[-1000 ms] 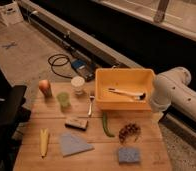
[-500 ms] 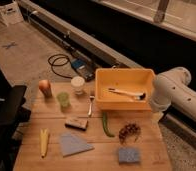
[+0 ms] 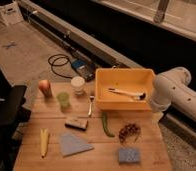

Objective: Place towel in paper cup

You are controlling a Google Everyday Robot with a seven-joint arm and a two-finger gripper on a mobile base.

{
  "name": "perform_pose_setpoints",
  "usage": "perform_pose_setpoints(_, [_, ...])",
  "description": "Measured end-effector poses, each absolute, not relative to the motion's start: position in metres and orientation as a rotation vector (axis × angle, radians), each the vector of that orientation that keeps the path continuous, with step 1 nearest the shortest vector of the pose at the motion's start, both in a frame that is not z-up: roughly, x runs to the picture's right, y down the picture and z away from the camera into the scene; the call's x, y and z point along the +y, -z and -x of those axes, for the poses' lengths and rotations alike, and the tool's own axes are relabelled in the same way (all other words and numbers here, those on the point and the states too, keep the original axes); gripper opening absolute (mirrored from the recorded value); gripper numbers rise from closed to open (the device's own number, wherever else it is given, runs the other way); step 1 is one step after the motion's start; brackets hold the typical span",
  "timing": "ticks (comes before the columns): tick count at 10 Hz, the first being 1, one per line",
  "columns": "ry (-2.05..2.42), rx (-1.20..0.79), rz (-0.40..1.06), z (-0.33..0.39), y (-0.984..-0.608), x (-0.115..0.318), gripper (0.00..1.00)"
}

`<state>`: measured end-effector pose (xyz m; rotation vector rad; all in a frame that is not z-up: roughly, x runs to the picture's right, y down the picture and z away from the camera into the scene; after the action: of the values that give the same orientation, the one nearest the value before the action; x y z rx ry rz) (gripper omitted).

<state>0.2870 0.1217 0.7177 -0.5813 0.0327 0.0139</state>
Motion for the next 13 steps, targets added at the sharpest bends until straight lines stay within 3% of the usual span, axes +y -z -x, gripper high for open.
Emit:
perform_pose_setpoints(8, [0.053,-0.034,0.579,-0.282,-0.714,0.108,0.69])
perform_pose_setpoints(13, [0.296,-0.181,0.558,-0.173,-0.698,0.094,0.69])
